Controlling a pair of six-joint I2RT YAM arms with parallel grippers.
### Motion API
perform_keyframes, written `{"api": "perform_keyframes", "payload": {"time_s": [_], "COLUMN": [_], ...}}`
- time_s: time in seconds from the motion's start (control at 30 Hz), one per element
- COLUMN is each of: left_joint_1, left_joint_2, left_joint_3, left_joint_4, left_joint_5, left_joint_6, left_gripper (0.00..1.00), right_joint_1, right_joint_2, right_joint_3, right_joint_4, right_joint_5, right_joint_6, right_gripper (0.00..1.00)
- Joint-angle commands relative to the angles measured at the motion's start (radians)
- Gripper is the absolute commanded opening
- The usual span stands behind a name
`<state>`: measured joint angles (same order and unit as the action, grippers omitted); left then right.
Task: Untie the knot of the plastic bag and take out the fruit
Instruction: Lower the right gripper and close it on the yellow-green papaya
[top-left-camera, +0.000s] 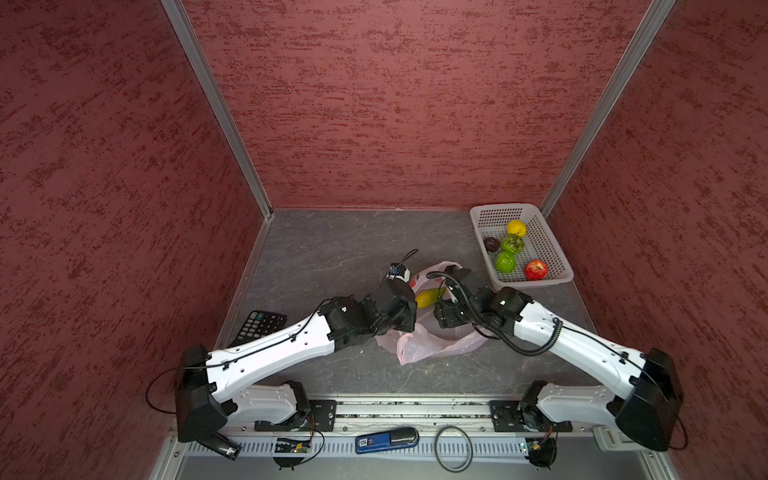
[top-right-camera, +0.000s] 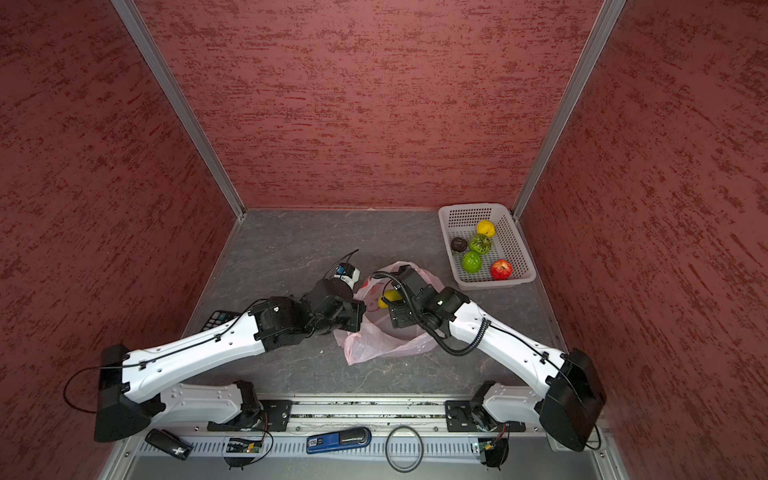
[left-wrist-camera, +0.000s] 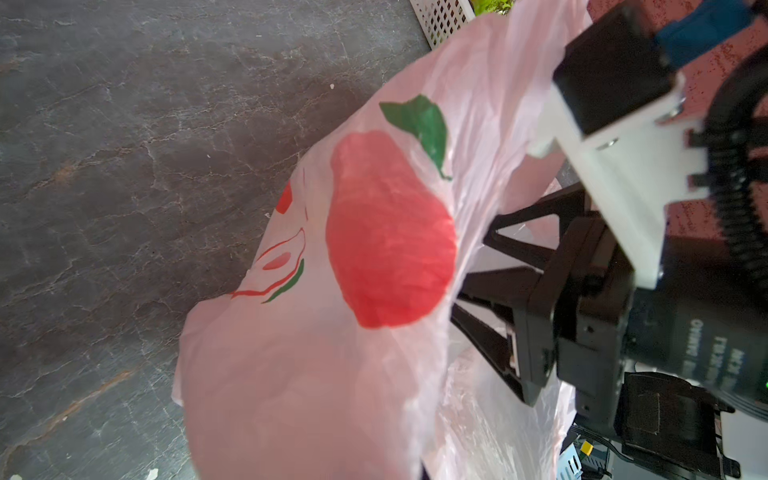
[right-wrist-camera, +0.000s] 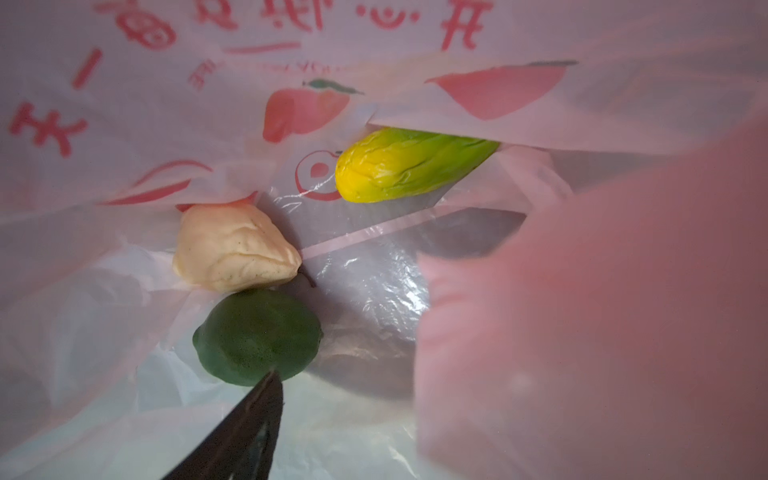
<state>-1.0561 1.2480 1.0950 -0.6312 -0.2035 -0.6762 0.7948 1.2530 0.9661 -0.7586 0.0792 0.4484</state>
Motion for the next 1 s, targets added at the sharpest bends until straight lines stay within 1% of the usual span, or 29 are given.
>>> {"api": "perform_keyframes", "payload": {"time_s": [0.0, 0.17, 0.3, 0.4, 0.47, 0.57, 0.67, 0.73, 0.87, 0.97], "left_joint_1": [-0.002, -0.001, -0.007, -0.017, -0.027, -0.042, -0.046, -0.047, -0.041, -0.035], "left_joint_2": [0.01, 0.009, -0.007, -0.014, -0.013, -0.007, -0.006, -0.005, 0.004, 0.013], "left_joint_3": [0.034, 0.025, -0.001, -0.028, -0.047, -0.067, -0.076, -0.076, -0.072, -0.075], "left_joint_4": [0.026, 0.033, 0.043, 0.047, 0.051, 0.053, 0.053, 0.049, 0.04, 0.042], "left_joint_5": [-0.008, -0.003, 0.006, 0.007, 0.009, 0.008, 0.006, 0.004, 0.013, 0.028], "left_joint_6": [0.0, -0.005, -0.018, -0.032, -0.041, -0.053, -0.056, -0.054, -0.041, -0.035], "left_gripper": [0.0, 0.0, 0.0, 0.0, 0.0, 0.0, 0.0, 0.0, 0.0, 0.0], "right_joint_1": [0.024, 0.037, 0.023, 0.001, -0.014, -0.025, -0.059, -0.072, -0.087, -0.11], "right_joint_2": [-0.016, 0.048, 0.144, 0.234, 0.277, 0.302, 0.305, 0.306, 0.32, 0.359], "right_joint_3": [-0.022, -0.021, 0.026, 0.063, 0.082, 0.087, 0.038, 0.007, -0.012, 0.002], "right_joint_4": [0.024, 0.06, 0.096, 0.136, 0.165, 0.221, 0.313, 0.375, 0.469, 0.49], "right_joint_5": [-0.061, -0.086, -0.078, -0.075, -0.045, 0.019, 0.026, 0.043, 0.06, 0.049], "right_joint_6": [0.025, 0.031, 0.077, 0.149, 0.213, 0.309, 0.414, 0.462, 0.514, 0.546], "right_gripper": [0.76, 0.77, 0.78, 0.79, 0.79, 0.81, 0.81, 0.81, 0.81, 0.81]}}
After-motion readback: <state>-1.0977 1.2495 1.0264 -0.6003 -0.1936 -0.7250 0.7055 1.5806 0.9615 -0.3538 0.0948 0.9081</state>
